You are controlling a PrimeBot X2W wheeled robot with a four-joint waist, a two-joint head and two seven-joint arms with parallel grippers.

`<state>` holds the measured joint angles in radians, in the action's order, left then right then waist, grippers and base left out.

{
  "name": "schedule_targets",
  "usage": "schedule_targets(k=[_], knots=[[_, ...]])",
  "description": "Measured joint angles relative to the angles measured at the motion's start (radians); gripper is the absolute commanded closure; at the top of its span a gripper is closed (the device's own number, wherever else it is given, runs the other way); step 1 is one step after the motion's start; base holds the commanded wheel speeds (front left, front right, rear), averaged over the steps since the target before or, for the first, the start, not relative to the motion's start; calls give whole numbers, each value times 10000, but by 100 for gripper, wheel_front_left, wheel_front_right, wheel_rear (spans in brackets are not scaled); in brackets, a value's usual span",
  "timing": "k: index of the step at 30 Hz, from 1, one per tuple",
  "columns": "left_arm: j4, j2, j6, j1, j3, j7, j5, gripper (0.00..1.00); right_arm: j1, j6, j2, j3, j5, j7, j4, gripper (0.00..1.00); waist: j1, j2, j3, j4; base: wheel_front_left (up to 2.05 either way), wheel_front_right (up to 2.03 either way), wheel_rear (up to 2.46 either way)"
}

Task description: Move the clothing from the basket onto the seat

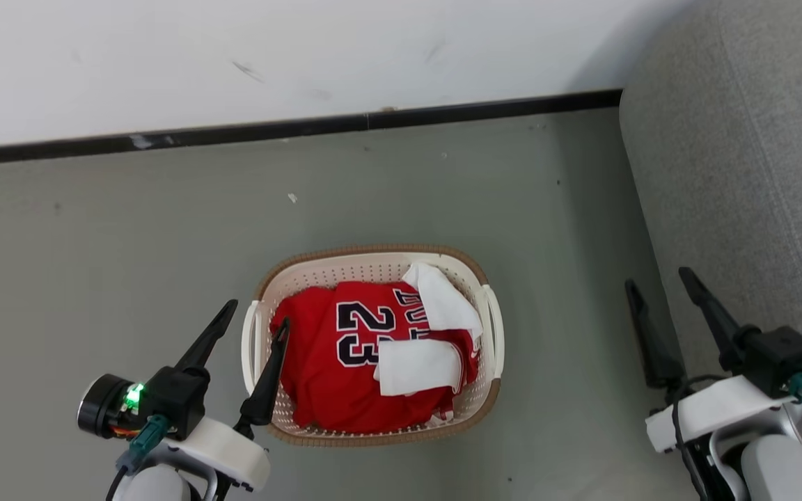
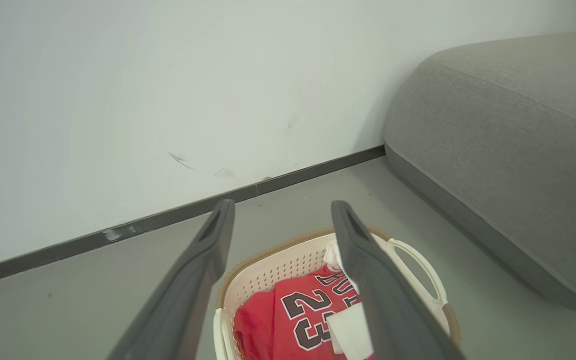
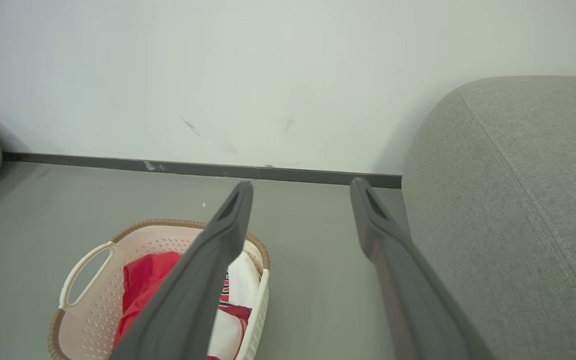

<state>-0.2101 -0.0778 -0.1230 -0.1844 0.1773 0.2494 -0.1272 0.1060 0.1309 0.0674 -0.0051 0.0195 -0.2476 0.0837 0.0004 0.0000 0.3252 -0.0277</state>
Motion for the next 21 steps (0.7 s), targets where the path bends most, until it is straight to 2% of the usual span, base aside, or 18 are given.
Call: schedule_targets(k=[16, 21], knots=[[-907, -6, -31, -1572, 541, 17, 439, 0, 1221, 0, -40, 127, 0, -2, -205, 0, -1, 0, 1628, -212, 0, 0, 0], [-1294, 6, -31, -2150, 589, -303, 522, 0, 1564, 0, -46, 142, 0, -2, -219, 0, -1, 0, 2054, -288, 0, 0, 0]])
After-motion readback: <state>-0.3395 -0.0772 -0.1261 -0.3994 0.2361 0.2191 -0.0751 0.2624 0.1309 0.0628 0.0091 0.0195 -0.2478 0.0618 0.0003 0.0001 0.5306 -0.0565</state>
